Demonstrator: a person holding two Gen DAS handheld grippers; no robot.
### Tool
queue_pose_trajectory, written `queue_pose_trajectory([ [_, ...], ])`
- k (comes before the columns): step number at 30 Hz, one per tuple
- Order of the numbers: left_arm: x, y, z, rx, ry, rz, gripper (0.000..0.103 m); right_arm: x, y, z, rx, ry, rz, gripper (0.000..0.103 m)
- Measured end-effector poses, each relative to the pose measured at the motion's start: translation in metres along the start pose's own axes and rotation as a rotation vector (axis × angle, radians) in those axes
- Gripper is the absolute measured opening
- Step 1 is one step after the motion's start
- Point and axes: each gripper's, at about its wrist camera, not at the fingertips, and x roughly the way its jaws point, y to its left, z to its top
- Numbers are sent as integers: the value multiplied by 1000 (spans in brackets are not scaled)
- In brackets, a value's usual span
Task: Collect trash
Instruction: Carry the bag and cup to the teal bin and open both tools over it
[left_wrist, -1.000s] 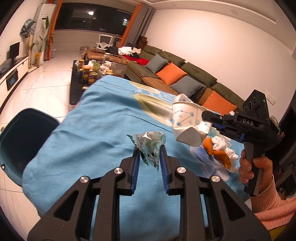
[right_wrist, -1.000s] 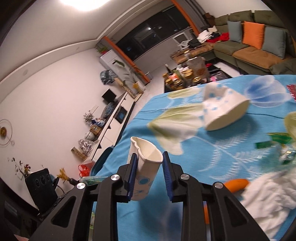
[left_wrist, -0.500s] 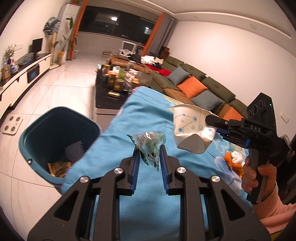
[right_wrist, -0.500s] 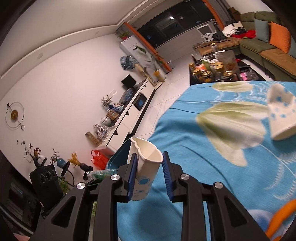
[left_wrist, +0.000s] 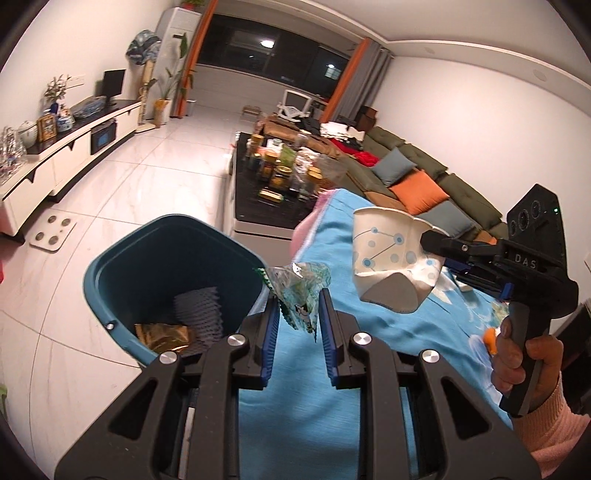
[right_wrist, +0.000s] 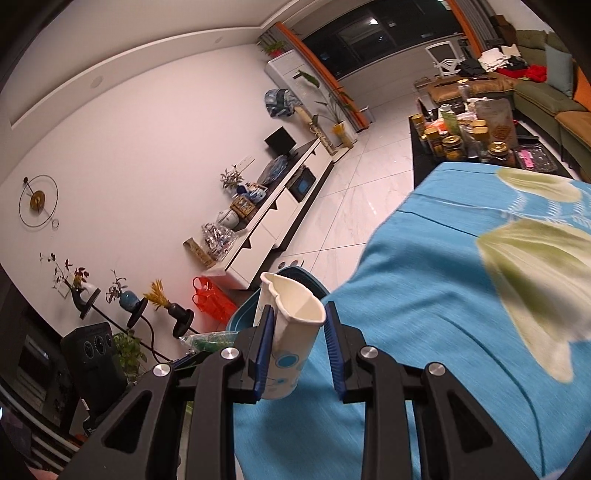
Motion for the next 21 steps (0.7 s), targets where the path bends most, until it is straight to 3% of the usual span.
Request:
queue_pose_trajectory([
  [21, 26, 69, 9, -133, 27, 123, 22, 107, 33, 25, -47, 126, -1, 26],
])
